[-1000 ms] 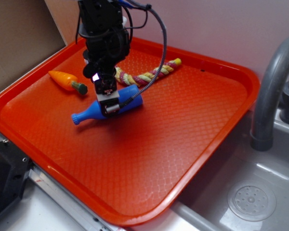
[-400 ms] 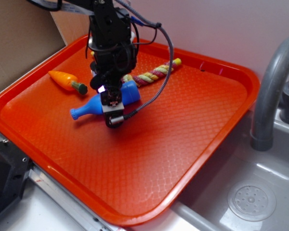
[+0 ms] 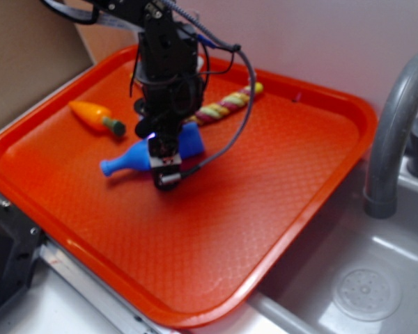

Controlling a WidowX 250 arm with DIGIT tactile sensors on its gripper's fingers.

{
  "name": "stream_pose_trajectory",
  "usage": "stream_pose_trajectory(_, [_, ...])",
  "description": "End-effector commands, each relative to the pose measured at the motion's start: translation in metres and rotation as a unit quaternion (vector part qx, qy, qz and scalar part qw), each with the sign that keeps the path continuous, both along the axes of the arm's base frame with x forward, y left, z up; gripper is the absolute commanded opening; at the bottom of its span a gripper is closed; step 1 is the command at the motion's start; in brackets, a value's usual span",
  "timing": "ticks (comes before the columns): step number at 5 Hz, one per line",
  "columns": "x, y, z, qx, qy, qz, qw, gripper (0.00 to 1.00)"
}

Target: Grab the blue bottle.

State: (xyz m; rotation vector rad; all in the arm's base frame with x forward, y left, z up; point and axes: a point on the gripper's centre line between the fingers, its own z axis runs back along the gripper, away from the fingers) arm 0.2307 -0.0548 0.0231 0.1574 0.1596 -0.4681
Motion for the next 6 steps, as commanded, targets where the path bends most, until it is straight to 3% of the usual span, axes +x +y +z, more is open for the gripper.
stream_pose_trajectory(1, [0.001,-0.008,0.026,0.009,-0.027,-0.006,1.0,0.0])
stream_pose_trajectory(2, [-0.002,-0.002,0.076,0.0,-0.045,0.064,0.997,0.0])
stream_pose_trajectory(3, [-0.009,0.011,0.113,-0.011,-0.095,0.121,0.988,0.0])
stream_pose_trajectory(4, [-0.021,0.03,0.156,-0.054,-0.124,0.169,0.976,0.0])
stream_pose_trajectory(5, [-0.024,0.038,0.175,-0.082,-0.144,0.18,0.97,0.0])
stream_pose_trajectory(6, [-0.014,0.027,0.158,-0.061,-0.136,0.149,0.978,0.0])
